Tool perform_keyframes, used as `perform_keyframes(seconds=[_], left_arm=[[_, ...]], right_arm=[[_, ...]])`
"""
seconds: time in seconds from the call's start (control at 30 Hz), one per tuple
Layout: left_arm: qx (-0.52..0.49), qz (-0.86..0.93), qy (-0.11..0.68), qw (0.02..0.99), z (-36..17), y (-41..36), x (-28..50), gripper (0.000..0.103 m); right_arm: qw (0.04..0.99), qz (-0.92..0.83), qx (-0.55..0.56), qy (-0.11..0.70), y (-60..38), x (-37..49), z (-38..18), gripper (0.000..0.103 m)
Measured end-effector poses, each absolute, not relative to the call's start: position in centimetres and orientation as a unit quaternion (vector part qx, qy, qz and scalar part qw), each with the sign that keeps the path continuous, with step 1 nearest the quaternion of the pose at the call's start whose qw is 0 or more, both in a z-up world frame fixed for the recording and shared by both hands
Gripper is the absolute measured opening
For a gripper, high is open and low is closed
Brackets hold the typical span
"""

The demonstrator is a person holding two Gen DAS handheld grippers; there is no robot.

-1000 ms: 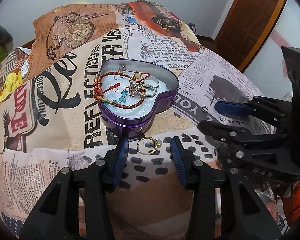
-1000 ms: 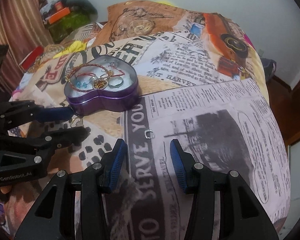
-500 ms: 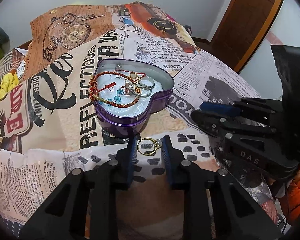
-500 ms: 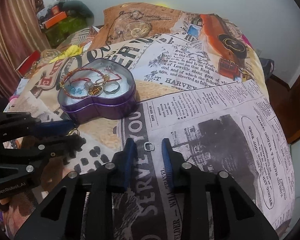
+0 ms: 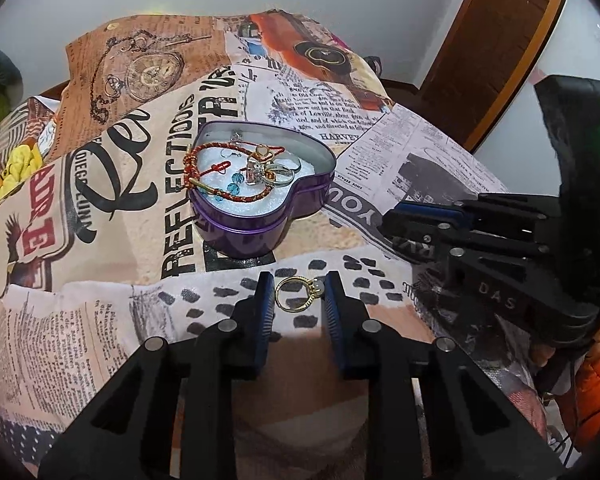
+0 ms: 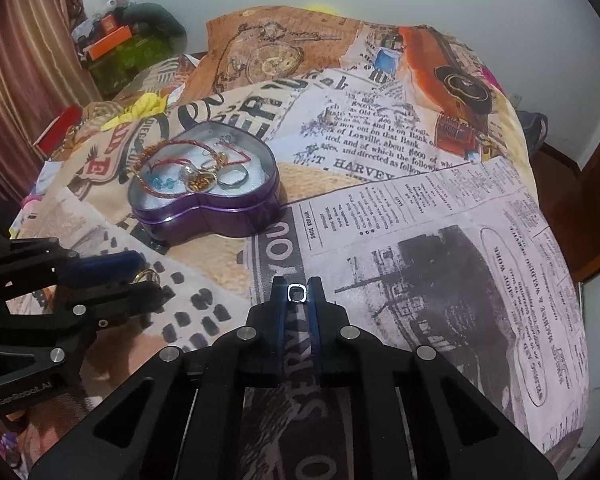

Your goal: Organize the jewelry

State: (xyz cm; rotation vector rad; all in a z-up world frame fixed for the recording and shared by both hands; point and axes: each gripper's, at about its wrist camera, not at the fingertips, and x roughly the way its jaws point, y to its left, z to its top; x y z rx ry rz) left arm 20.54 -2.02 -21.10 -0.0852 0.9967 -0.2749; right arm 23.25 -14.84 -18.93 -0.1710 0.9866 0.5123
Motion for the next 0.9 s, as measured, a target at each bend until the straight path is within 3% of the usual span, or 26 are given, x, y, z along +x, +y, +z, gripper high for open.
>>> perform_keyframes(seconds=[0.9], left_arm=[[-0.028,-0.097,0.375,0.921,-13.6,0.5,20.5,0.025]], right_arm=[[0.884,0.275,-0.062,0.372,-12.4,22.3,-12.0,0.009]])
